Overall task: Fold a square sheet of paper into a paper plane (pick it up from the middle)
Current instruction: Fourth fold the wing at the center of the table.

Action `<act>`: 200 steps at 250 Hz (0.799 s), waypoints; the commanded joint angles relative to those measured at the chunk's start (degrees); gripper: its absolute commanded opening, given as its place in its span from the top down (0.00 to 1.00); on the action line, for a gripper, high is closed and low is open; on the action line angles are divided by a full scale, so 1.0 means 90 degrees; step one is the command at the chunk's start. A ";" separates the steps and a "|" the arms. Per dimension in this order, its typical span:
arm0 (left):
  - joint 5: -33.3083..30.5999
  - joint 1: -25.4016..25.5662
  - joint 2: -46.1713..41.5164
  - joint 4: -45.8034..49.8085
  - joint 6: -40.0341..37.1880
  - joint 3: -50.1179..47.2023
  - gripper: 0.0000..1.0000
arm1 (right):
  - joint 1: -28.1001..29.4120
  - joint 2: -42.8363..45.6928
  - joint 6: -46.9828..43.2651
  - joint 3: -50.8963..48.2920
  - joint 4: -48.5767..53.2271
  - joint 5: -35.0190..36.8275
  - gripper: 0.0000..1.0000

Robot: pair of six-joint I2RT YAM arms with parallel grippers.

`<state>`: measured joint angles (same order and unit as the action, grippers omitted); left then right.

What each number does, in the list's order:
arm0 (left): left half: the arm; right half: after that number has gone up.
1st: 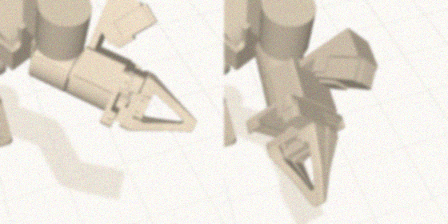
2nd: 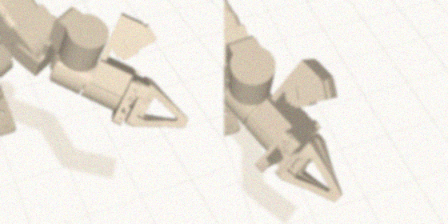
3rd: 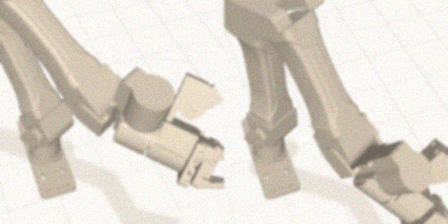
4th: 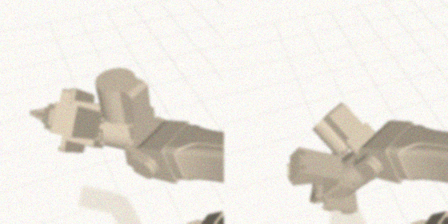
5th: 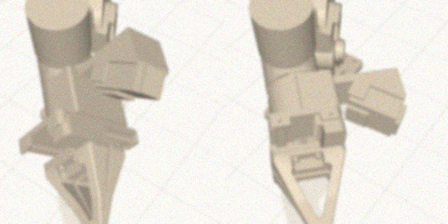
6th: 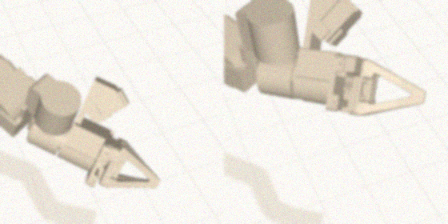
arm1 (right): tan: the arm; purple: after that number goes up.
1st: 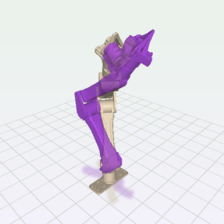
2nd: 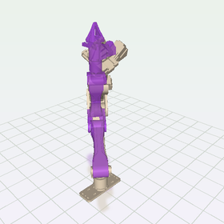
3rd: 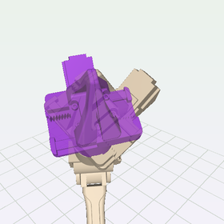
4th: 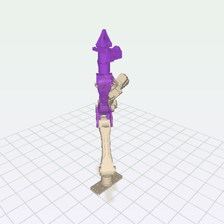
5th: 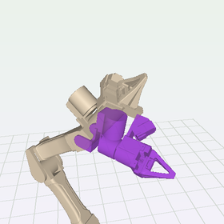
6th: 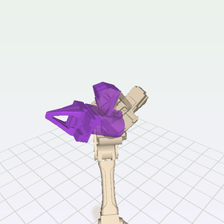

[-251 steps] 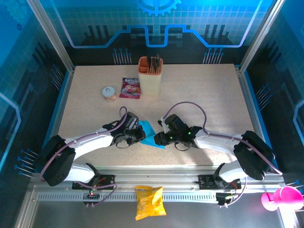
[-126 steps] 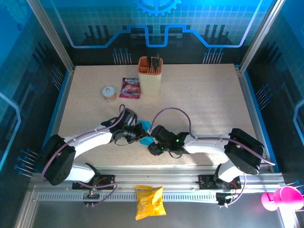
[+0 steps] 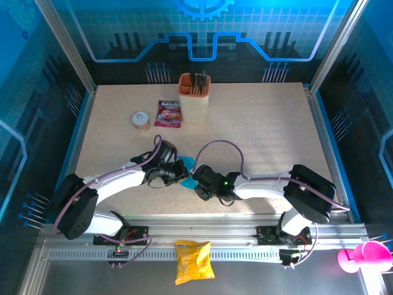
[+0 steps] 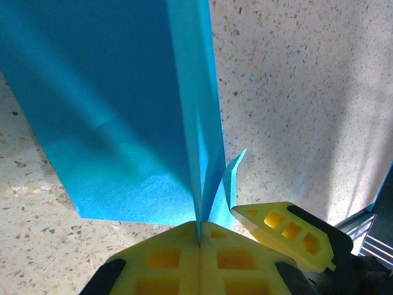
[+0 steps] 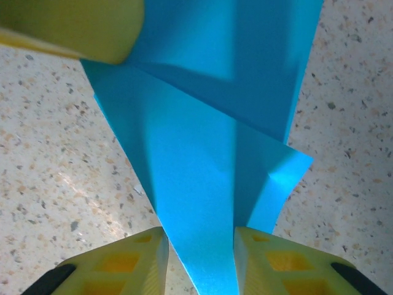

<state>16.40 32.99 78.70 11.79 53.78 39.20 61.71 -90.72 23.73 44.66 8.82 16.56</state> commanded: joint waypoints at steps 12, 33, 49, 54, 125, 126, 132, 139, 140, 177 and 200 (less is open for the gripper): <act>0.0140 -0.0062 -0.0011 0.0178 -0.0100 0.0098 1.00 | 0.0106 0.0040 0.0142 -0.0158 0.0094 0.0148 0.70; 0.0131 -0.0069 -0.0016 0.0193 -0.0106 0.0098 1.00 | 0.0113 0.0031 0.0183 -0.0216 0.0060 0.0146 0.73; 0.0130 -0.0072 -0.0011 0.0182 -0.0106 0.0098 1.00 | 0.0116 0.0041 0.0214 -0.0253 0.0050 0.0165 0.77; 0.0130 -0.0067 -0.0008 0.0183 -0.0106 0.0098 1.00 | 0.0110 0.0041 0.0228 -0.0264 0.0041 0.0167 0.78; 0.0118 -0.0082 -0.0012 0.0179 -0.0092 0.0098 1.00 | 0.0107 0.0012 0.0272 -0.0340 -0.0012 0.0173 0.90; 0.0119 -0.0077 -0.0013 0.0181 -0.0089 0.0098 1.00 | 0.0107 0.0017 0.0268 -0.0337 -0.0013 0.0172 0.90; 0.0121 -0.0072 -0.0008 0.0179 -0.0095 0.0100 1.00 | 0.0114 0.0001 0.0265 -0.0342 -0.0017 0.0180 0.91; 0.0122 -0.0074 -0.0012 0.0184 -0.0091 0.0098 1.00 | 0.0115 -0.0008 0.0282 -0.0350 -0.0014 0.0187 0.91; 0.0116 -0.0073 -0.0008 0.0179 -0.0094 0.0102 1.00 | 0.0115 -0.0008 0.0278 -0.0352 -0.0014 0.0184 0.91; 0.0105 -0.0081 -0.0006 0.0206 -0.0081 0.0134 1.00 | 0.0081 -0.0061 0.0300 -0.0385 -0.0064 0.0140 0.96; 0.0104 -0.0074 -0.0022 0.0240 -0.0059 0.0166 1.00 | 0.0033 -0.0072 0.0308 -0.0419 -0.0134 0.0020 1.00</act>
<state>16.40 32.77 78.70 11.81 53.80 39.20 61.87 -90.72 25.85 42.11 7.66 17.12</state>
